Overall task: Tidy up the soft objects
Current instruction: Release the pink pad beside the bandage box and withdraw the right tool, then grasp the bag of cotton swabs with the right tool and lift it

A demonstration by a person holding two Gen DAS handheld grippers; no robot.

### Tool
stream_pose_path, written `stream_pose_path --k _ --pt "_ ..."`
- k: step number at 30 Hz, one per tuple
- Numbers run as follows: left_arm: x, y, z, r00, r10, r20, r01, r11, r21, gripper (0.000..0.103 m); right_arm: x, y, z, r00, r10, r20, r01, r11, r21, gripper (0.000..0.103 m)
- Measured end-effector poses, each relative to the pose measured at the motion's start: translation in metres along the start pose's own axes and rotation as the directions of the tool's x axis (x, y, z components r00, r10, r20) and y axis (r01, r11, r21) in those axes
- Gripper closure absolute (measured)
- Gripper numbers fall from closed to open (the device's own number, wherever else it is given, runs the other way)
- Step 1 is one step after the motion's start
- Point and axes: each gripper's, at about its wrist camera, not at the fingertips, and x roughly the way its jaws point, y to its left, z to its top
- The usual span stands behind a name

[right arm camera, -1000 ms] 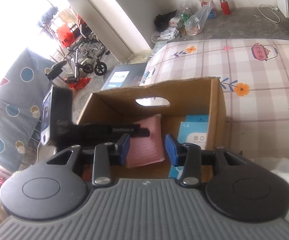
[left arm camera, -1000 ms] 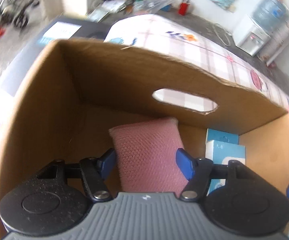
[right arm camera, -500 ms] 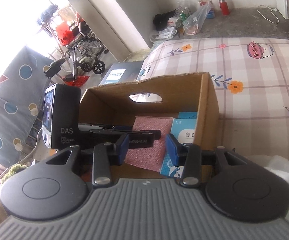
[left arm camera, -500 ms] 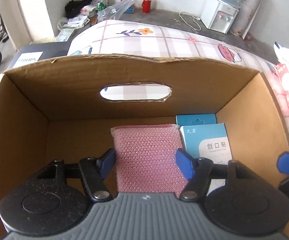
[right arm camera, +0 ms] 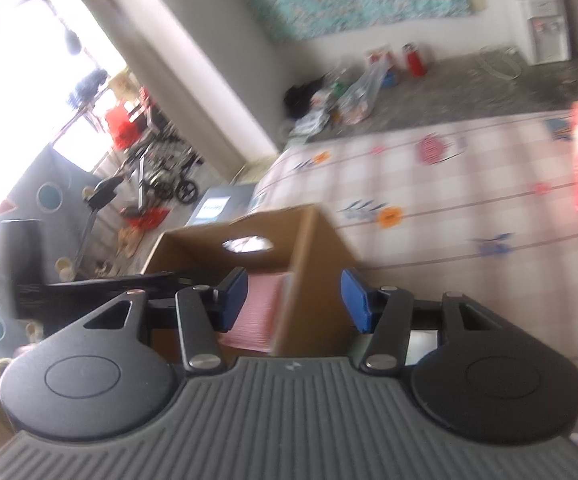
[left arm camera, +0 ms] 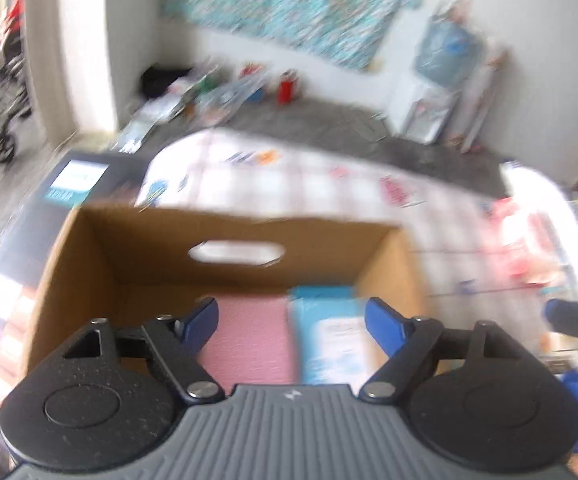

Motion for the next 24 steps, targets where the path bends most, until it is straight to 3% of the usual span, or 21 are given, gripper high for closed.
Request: stream_pose_path --k 5,9,12,16,21,24 --pt "-0.015 -0.078 0.006 0.991 -0.131 0.002 0.130 0.985 0.117 0.016 -0.061 -0.059 0.002 0.989 -0.126 0.076 0.124 0.992 0.029 0.045" --pt "0.001 -0.157 0.003 0.971 -0.232 -0.059 0.239 0.953 0.185 0.016 -0.102 -0.123 0.004 0.962 -0.248 0.112 0.237 0.966 0.105 0.040" --pt "0.029 -0.217 -0.014 0.956 -0.262 -0.134 0.288 0.925 0.246 0.016 -0.122 -0.178 0.005 0.947 -0.304 0.101 0.280 0.939 0.198 0.039" --pt "0.075 -0.286 -0.039 0.932 -0.258 -0.256 0.333 0.887 0.320 0.019 -0.127 -0.250 0.001 0.948 -0.317 0.037 0.291 0.905 0.312 0.039" --pt "0.132 -0.324 -0.050 0.894 -0.277 -0.352 0.377 0.890 0.258 0.028 -0.104 -0.305 -0.001 0.942 -0.334 -0.038 0.326 0.880 0.345 0.039" --pt "0.165 -0.335 -0.049 0.852 -0.310 -0.423 0.409 0.898 0.164 0.032 -0.090 -0.331 0.002 0.942 -0.330 -0.063 0.330 0.869 0.369 0.040"
